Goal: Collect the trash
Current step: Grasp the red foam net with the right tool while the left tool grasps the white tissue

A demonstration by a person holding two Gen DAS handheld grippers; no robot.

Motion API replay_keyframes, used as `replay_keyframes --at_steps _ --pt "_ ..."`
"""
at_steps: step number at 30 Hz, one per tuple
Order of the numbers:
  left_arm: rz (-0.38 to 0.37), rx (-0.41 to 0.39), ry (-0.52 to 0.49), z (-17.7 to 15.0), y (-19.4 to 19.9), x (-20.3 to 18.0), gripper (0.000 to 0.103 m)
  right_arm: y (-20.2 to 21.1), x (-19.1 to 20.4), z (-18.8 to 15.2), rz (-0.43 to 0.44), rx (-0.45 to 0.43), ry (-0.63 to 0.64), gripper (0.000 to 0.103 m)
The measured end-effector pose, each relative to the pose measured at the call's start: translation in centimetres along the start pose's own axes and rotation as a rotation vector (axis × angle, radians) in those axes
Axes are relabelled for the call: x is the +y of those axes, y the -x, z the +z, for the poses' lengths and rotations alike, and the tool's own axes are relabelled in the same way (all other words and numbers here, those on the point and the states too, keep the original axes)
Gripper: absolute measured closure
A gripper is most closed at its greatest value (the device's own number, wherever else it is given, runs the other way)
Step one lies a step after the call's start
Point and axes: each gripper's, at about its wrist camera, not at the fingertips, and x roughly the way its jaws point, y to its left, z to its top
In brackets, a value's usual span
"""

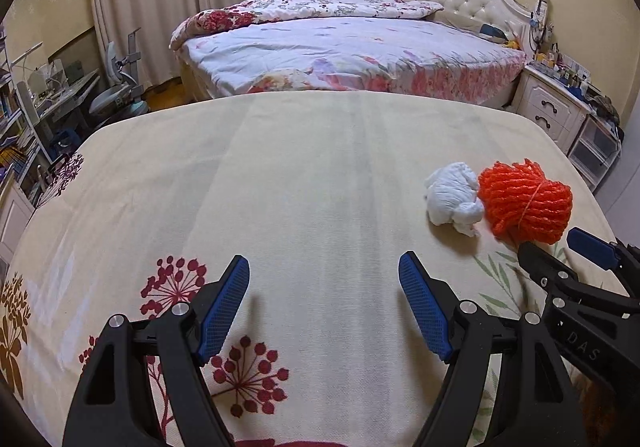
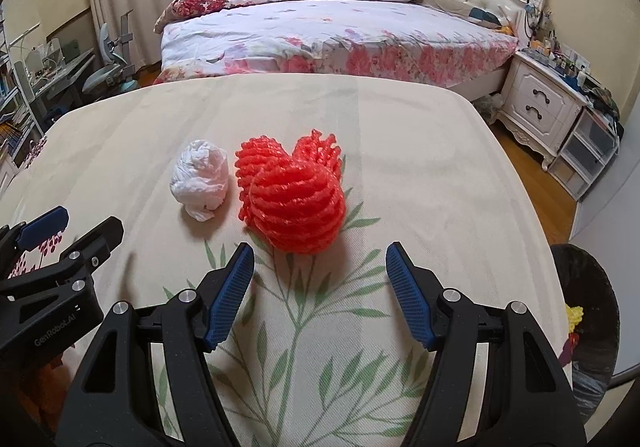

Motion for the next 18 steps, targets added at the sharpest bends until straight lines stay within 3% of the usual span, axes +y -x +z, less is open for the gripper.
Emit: replay_keyframes --at_steps 10,14,18 --pt "-0.004 0.000 0.001 0.3 -0.2 0.2 0.028 -1.4 0.6 1.9 -0.003 -0.001 0.001 0.035" --pt "0.000 0.002 -0.006 0.4 -0.4 0.1 0.028 -1.9 0.2 2.2 0.012 0.006 -0.010 0.056" --pt "0.004 -0.001 -0.023 0.4 -0.4 -0.4 0.028 -1.8 -0.3 2.1 0.013 0.006 -0.021 0.058"
